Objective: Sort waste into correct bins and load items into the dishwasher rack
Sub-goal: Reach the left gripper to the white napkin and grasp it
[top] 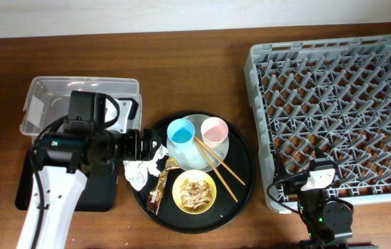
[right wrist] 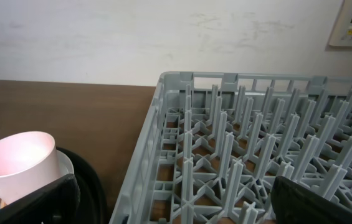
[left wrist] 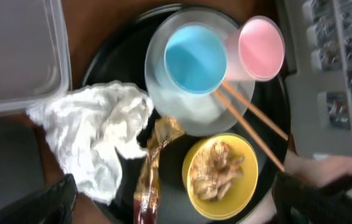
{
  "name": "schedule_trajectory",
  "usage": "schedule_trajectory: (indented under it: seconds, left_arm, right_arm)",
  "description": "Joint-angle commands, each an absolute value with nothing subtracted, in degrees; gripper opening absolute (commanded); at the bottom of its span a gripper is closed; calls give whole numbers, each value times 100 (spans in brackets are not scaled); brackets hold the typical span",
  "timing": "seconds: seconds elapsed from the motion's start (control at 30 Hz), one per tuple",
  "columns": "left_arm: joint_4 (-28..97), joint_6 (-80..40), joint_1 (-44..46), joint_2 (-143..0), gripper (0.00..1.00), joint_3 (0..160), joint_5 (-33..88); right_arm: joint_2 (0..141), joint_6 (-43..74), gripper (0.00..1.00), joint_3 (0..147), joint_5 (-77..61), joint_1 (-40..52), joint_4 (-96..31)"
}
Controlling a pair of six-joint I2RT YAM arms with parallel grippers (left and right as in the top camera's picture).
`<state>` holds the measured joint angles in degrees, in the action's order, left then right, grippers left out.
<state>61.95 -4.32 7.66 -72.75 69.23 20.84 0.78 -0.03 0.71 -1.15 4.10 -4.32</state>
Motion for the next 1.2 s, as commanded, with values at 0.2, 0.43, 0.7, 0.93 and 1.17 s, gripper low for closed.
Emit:
schedule_trajectory:
  seconds: [0.2,0.43,0.7,0.93,1.17]
  left_arm:
    - [7249,-451,788,-7295,36,6792,1496]
    - [6622,-644,788,-7295,32,5725,1496]
    - [5487,-899,792,-7297,54,5339,910]
    - [5002,-1584,1470,-7408,60,5328,373]
    - [4609,-2123,2270,-7846,60,5328,-1020]
  right_arm:
    - [21,-1,98,32,-128,368,-436]
    - [21,-1,98,32,-128,368,-436]
    - [21,-1,99,32,-128,368,-436]
    - [21,-1,99,32,-128,368,-436]
    - [21,-1,99,32,-128,368,-436]
